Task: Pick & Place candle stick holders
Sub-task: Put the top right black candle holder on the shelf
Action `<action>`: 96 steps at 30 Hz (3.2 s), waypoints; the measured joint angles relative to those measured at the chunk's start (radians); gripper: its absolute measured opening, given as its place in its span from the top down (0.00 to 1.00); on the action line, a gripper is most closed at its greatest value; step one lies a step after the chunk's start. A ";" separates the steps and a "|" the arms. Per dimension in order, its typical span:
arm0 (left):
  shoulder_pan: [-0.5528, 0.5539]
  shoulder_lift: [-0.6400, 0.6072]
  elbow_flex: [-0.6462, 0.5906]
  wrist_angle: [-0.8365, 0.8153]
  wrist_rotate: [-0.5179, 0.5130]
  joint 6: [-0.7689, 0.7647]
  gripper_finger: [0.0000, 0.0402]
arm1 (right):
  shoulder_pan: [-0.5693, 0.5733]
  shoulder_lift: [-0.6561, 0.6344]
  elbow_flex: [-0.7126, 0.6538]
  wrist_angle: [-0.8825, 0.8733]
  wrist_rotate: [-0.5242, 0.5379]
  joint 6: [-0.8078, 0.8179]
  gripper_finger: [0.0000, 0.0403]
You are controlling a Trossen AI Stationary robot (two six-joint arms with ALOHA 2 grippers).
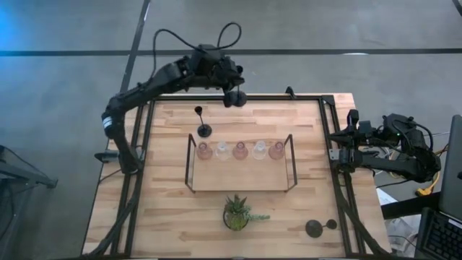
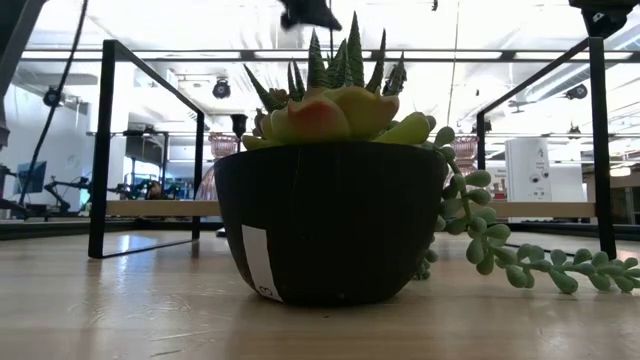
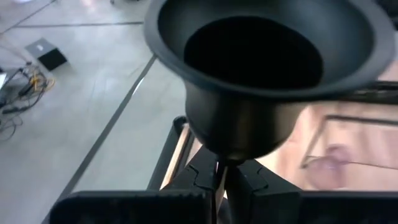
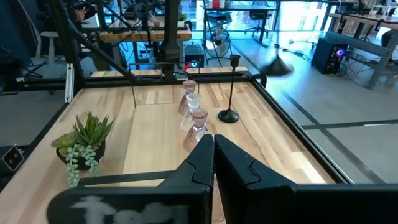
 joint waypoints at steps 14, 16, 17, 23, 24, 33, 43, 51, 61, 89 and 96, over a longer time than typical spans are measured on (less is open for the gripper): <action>-0.384 -0.010 0.339 -0.403 -0.306 -0.123 0.96 | 0.000 0.000 0.000 0.000 0.000 0.000 0.98; -0.436 -0.010 0.339 -0.417 -0.341 -0.144 0.96 | 0.000 0.000 0.000 0.000 0.000 0.000 0.98; -0.460 -0.010 0.338 -0.421 -0.353 -0.152 0.96 | 0.000 0.000 0.000 0.000 0.000 0.000 0.98; -0.579 -0.010 0.302 -0.403 -0.406 -0.181 0.96 | 0.000 0.000 0.000 0.000 0.000 0.000 0.98; -0.595 -0.010 0.293 -0.392 -0.417 -0.180 0.96 | 0.000 0.000 0.000 0.000 0.000 0.000 0.98; -0.694 -0.016 0.274 -0.366 -0.426 -0.202 0.96 | 0.000 0.000 0.000 0.000 0.000 0.000 0.98; -0.769 -0.054 0.274 -0.373 -0.432 -0.242 0.96 | 0.000 0.000 0.000 0.000 0.000 0.000 0.98; -0.778 -0.053 0.182 -0.325 -0.431 -0.248 0.96 | 0.000 0.000 0.000 0.000 0.000 0.000 0.98; -0.685 -0.052 -0.118 -0.061 -0.222 -0.182 0.96 | 0.000 0.000 0.000 0.000 0.000 0.000 0.98; -0.504 -0.126 -0.506 0.310 -0.053 -0.199 0.96 | 0.000 0.000 0.000 0.000 0.000 0.000 0.98; -0.465 -0.197 -0.659 0.424 -0.032 -0.259 0.96 | 0.000 0.000 0.000 0.000 0.000 0.000 0.98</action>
